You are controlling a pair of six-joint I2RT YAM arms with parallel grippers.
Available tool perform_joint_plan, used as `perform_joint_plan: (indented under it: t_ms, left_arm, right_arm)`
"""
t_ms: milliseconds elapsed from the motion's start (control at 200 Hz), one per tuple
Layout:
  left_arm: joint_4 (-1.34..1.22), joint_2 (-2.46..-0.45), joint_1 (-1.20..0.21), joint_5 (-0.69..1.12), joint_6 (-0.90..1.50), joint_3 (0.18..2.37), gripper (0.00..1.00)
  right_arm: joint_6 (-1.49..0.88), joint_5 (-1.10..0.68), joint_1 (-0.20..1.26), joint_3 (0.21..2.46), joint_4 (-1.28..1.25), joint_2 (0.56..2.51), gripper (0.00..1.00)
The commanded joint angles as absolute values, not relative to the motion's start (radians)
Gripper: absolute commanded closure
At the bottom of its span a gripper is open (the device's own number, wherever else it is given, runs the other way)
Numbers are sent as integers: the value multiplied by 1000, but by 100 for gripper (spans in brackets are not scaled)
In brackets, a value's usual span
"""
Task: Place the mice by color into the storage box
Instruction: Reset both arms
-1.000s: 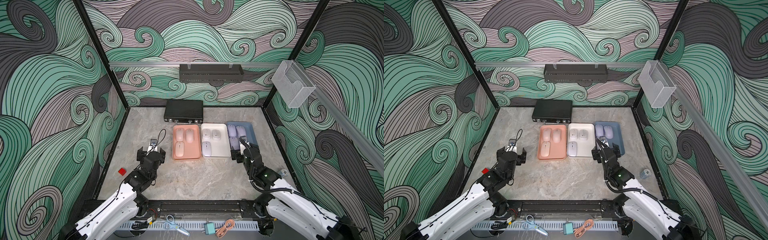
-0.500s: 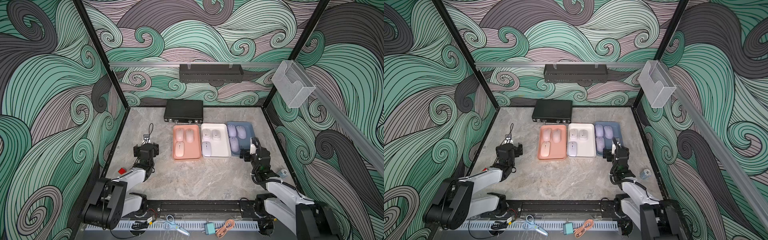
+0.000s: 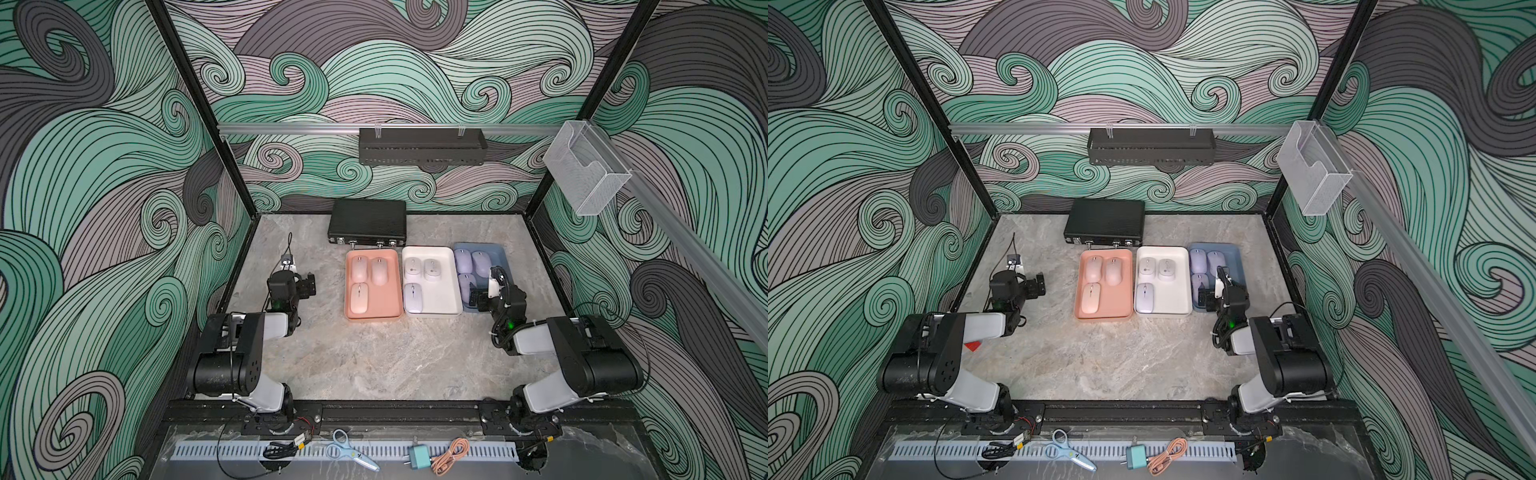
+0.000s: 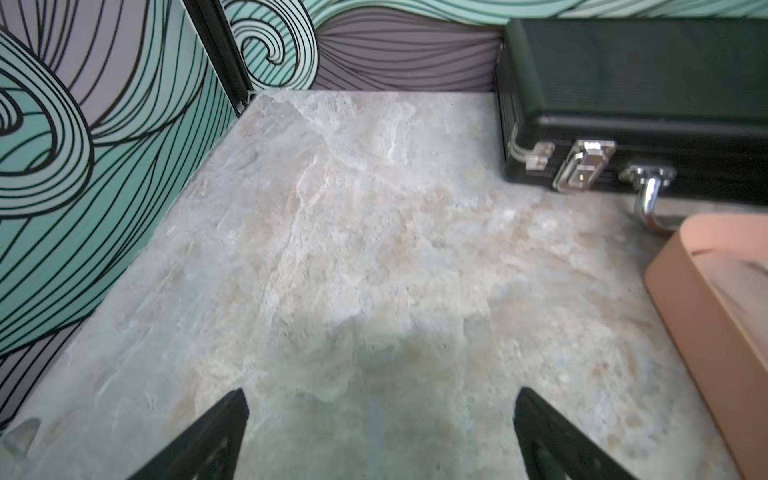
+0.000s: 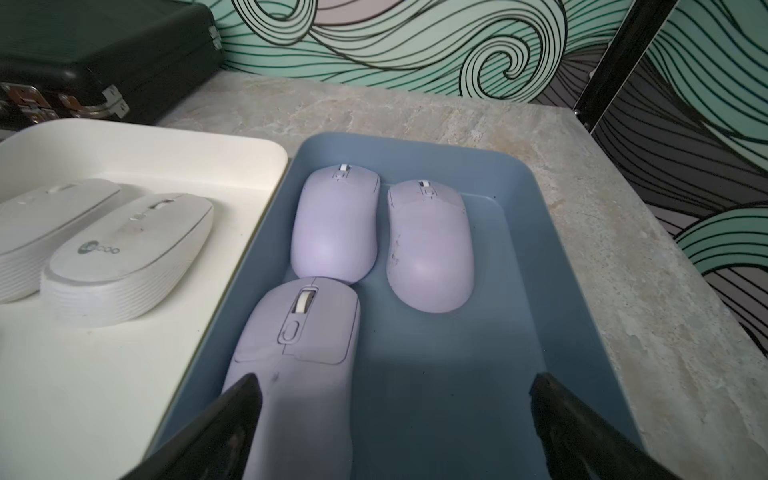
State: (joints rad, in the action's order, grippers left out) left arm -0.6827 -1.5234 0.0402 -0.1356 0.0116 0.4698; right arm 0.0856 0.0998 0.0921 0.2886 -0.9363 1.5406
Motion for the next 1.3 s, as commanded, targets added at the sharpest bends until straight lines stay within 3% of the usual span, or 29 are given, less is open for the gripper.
perform_joint_plan:
  t_ms: [0, 75, 1296]
  left_arm:
    - [-632, -1526, 58, -55, 40, 490, 1]
    - [-633, -1526, 58, -55, 40, 489, 1]
    - [-634, -1524, 58, -55, 40, 487, 1]
  right_arm:
    - [61, 113, 65, 380, -917, 1554, 1]
    - [20, 30, 8, 421, -785, 1524, 0]
    - [32, 56, 26, 422, -801, 1533, 0]
